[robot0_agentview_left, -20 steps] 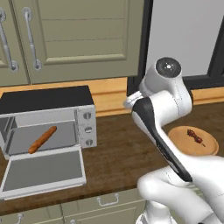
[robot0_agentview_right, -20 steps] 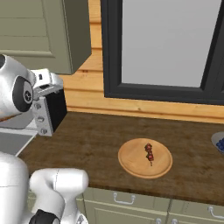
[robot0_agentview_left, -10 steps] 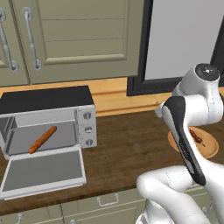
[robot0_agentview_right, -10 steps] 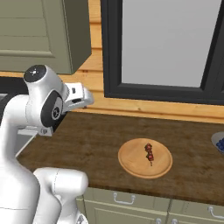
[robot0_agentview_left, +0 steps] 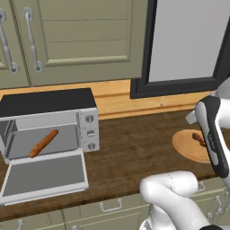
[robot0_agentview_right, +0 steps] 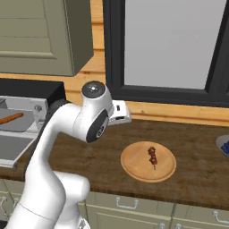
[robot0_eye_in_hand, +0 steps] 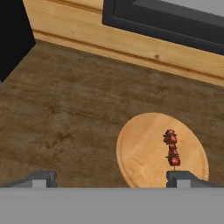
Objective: Pick up the kebab skewer and baguette bread, and place them inside the toaster oven. Close the toaster oven door and start by setting the timer.
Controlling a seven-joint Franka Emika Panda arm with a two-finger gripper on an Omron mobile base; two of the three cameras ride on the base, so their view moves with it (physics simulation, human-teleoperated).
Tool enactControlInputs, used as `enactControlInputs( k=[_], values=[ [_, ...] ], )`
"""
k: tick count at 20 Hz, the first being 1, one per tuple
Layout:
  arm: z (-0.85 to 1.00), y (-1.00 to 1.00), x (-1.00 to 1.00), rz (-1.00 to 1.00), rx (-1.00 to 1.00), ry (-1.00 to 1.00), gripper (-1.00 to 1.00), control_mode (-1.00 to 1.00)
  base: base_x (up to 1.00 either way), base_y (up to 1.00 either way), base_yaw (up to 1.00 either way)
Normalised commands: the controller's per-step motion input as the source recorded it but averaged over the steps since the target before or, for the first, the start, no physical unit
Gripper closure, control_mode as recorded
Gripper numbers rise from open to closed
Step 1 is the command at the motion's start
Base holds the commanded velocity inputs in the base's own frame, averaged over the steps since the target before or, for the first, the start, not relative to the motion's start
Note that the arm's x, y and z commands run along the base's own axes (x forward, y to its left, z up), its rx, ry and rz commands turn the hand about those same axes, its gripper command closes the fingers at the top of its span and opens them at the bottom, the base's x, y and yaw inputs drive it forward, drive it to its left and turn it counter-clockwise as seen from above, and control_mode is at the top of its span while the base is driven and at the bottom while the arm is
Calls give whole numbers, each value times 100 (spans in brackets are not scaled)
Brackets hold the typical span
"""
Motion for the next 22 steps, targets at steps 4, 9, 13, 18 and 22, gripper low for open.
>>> enactControlInputs(
  k=[4, 9, 13, 18, 22],
  values=[
    [-36, -79, 48, 0, 0, 14, -100, -100, 0, 0, 0],
    [-38, -77, 46, 0, 0, 12, -100, -100, 0, 0, 0],
    [-34, -65, 37, 0, 0, 12, -100, -100, 0, 0, 0],
    [-21, -24, 25, -3, 0, 20, -100, -100, 0, 0, 0],
    [-23, -7, 2, -1, 1, 12, -100, -100, 0, 0, 0]
  ],
)
